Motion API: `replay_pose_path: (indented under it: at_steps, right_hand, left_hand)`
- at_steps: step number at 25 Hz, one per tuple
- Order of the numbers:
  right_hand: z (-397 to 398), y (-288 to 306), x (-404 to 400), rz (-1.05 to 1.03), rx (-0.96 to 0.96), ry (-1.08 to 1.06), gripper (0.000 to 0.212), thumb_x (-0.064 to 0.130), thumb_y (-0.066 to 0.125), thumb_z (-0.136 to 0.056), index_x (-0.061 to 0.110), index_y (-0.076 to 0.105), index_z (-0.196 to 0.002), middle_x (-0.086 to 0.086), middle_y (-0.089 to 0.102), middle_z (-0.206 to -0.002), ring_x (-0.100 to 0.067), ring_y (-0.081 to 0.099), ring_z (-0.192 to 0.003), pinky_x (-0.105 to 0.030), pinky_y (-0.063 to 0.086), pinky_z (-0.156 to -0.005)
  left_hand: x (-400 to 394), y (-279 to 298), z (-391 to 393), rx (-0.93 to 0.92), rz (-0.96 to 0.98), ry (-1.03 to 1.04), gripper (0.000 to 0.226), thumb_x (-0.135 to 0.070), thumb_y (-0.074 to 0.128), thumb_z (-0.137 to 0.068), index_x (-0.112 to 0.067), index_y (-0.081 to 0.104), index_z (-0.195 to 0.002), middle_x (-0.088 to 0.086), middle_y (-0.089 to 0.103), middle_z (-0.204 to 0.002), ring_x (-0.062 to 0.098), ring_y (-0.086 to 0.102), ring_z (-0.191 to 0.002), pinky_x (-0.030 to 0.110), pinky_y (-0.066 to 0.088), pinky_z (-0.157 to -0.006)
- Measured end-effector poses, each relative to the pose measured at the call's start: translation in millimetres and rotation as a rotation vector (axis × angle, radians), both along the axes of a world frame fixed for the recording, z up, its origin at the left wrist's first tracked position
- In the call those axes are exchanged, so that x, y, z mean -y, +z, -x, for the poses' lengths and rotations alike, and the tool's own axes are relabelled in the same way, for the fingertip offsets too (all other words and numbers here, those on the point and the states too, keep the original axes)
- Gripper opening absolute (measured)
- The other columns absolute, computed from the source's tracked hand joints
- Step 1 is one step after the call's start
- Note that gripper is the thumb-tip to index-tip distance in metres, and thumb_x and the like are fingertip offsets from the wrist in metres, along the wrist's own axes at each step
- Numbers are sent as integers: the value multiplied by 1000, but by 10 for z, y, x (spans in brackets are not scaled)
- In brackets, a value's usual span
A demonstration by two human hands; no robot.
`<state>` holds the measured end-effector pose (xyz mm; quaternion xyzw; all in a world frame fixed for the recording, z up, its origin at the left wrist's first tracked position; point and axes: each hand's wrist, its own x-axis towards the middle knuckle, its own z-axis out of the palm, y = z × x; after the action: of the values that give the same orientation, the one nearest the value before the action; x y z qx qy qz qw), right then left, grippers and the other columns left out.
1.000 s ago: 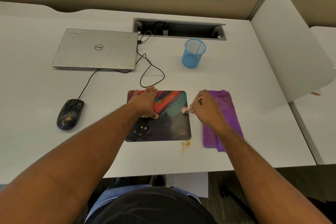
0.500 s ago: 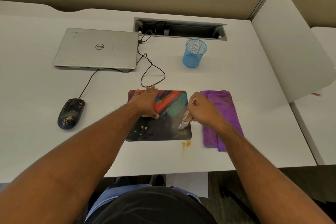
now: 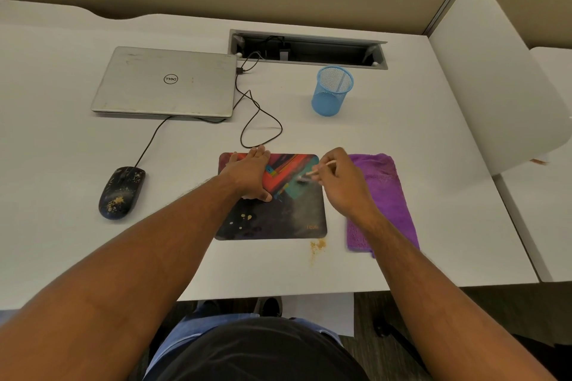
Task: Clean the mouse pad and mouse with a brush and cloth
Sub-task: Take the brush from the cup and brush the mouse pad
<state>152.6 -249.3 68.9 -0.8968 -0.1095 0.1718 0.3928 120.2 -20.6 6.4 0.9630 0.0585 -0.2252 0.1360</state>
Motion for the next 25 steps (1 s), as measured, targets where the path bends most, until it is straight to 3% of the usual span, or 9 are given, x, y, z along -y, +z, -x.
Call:
replay_pose_path:
  at_steps: [4, 7, 10, 13, 16, 19, 21, 25]
  right_hand:
    - [47, -10, -25, 176, -70, 162, 6, 26, 45, -105, 25, 49, -109, 1, 66, -95, -14, 70, -83, -25, 56, -62]
    - [15, 26, -33, 34, 20, 29, 4, 23, 48, -106, 24, 52, -106, -1, 68, -95, -16, 71, -84, -32, 60, -66]
    - [35, 24, -35, 104, -7, 40, 6, 22, 47, -106, 21, 50, -111, -5, 68, -99, -19, 71, -89, -38, 61, -73]
    - [42, 31, -47, 144, -64, 145, 4, 25, 47, -105, 23, 50, -106, -4, 69, -96, -20, 72, -86, -38, 62, -74]
    - [31, 45, -96, 20, 0, 54, 5, 21, 47, -106, 23, 51, -105, -1, 68, -96, -15, 71, -87, -30, 60, -65]
    - [71, 20, -136, 124, -32, 143, 5, 24, 44, -107, 25, 48, -106, -1, 68, -97, -14, 70, -87, -25, 51, -59]
    - [68, 35, -145, 151, -44, 204, 7, 26, 46, -105, 29, 49, -99, 2, 68, -93, -14, 71, -82, -29, 58, -61]
    - [74, 51, -177, -34, -6, 58, 9, 21, 48, -105, 27, 51, -99, 0, 70, -99, -15, 72, -87, -35, 60, -70]
  left_hand:
    - [2, -3, -6, -5, 1, 5, 123, -56, 81, -71, -19, 3, -159, 2, 2, -167, 22, 8, -152, 53, 7, -122]
    - [-7, -9, -3, 0, 6, 1, 124, -55, 81, -71, -19, 2, -159, 2, 1, -167, 21, 5, -152, 53, 6, -122]
    - [-14, -18, 1, -4, 4, -4, 124, -56, 81, -71, -19, 1, -159, 2, 0, -167, 21, 4, -152, 52, 5, -122]
    - [-11, -35, -4, -2, 4, -2, 125, -57, 81, -71, -19, 0, -159, 2, -1, -167, 21, 4, -152, 52, 5, -122]
    - [-15, -43, -5, 2, 7, -3, 125, -57, 81, -70, -18, 1, -159, 2, 0, -167, 21, 4, -152, 52, 5, -122]
    - [-17, -39, -8, 0, 4, -4, 125, -56, 81, -71, -19, 1, -159, 2, 0, -167, 21, 4, -152, 52, 5, -122]
    - [-10, -40, -10, -2, 2, -2, 125, -57, 81, -71, -19, 1, -159, 2, 0, -167, 21, 4, -152, 52, 5, -122]
    - [-18, -55, -11, -8, 14, 6, 125, -56, 81, -71, -19, 0, -159, 1, -2, -167, 20, 2, -153, 52, 4, -122]
